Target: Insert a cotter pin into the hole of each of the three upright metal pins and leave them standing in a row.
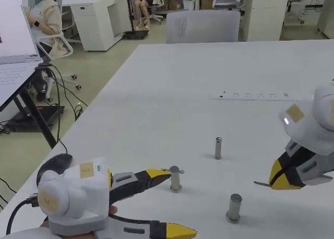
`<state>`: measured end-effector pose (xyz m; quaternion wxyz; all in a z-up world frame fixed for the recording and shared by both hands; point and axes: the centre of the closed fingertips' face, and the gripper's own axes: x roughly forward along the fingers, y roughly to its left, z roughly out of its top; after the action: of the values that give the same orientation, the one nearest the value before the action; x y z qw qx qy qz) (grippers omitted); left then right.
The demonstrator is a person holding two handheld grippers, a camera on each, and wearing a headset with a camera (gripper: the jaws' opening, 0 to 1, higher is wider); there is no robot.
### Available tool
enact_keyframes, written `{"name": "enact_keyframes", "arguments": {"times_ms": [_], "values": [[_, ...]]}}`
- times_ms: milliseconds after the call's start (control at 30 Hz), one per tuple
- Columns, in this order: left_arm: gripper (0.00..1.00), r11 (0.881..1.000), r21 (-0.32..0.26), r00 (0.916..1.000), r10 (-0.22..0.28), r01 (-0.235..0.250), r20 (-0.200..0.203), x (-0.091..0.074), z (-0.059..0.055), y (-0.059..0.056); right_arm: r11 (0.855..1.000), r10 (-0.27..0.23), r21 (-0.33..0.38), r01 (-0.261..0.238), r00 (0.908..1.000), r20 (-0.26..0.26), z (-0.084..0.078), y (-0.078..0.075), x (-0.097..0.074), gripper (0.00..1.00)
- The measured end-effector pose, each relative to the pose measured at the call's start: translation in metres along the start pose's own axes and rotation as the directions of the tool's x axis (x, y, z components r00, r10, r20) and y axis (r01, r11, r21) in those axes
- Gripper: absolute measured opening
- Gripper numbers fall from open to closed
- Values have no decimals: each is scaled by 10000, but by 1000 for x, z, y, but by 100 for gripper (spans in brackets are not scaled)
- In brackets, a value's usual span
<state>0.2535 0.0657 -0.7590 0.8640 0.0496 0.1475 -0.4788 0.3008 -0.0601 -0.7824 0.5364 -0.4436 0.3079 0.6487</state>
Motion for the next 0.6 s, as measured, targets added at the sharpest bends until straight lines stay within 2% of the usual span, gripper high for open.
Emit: {"name": "enact_keyframes", "arguments": {"times_ms": [267,600], "values": [[60,9986,308,9991,-424,425,-33,12,6,-11,9999,109,-134,-109,9999,-19,19,12,-2,2],[52,9934,653,9955,-944,948,-90,27,13,-25,9990,275,-348,-278,9996,-91,34,25,-2,2]]}}
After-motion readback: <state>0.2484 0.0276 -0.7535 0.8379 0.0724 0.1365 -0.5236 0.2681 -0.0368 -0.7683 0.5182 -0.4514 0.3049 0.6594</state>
